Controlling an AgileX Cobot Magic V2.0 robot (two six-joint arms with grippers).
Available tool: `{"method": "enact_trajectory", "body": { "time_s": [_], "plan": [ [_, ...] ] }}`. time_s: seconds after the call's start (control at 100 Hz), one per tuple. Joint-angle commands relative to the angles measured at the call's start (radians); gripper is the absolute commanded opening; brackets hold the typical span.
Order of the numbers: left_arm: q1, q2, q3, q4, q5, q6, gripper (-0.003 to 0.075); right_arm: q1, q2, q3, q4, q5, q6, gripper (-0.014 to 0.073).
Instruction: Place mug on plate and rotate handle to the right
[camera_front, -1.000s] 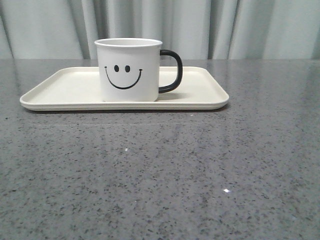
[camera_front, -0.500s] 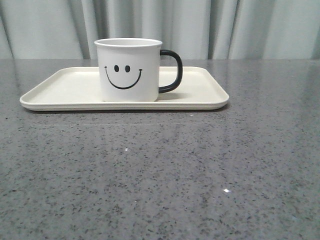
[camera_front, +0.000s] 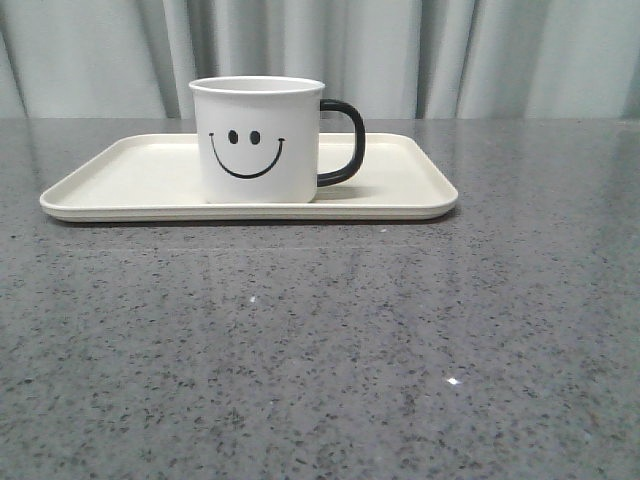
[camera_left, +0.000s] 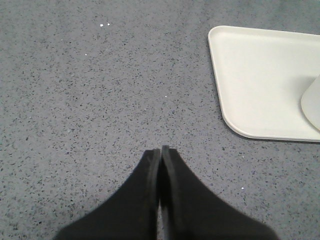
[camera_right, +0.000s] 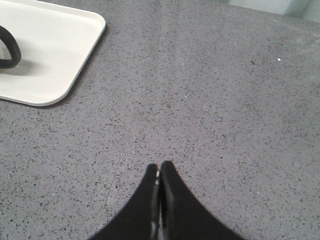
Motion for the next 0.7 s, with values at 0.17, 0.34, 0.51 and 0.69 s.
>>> {"method": "enact_trajectory", "body": {
  "time_s": [0.17, 0.34, 0.51, 0.69],
  "plan": [
    [0.003, 0.001, -0.026, 0.007, -0.070, -0.007, -0.0020, -0.008, 0.000, -0.027, 0.000, -0.065, 0.001, -0.0064],
    [0.003, 0.001, -0.012, 0.018, -0.086, -0.007, -0.0020, -0.008, 0.000, -0.027, 0.000, -0.065, 0.001, -0.0064],
    [0.003, -0.009, 0.049, 0.072, -0.256, -0.007, -0.0020, -0.008, 0.000, -0.027, 0.000, -0.065, 0.001, -0.0064],
    [0.003, -0.094, 0.181, 0.076, -0.508, -0.007, -0.0020, -0.008, 0.000, -0.027, 0.000, -0.065, 0.001, -0.0064]
  ]
}}
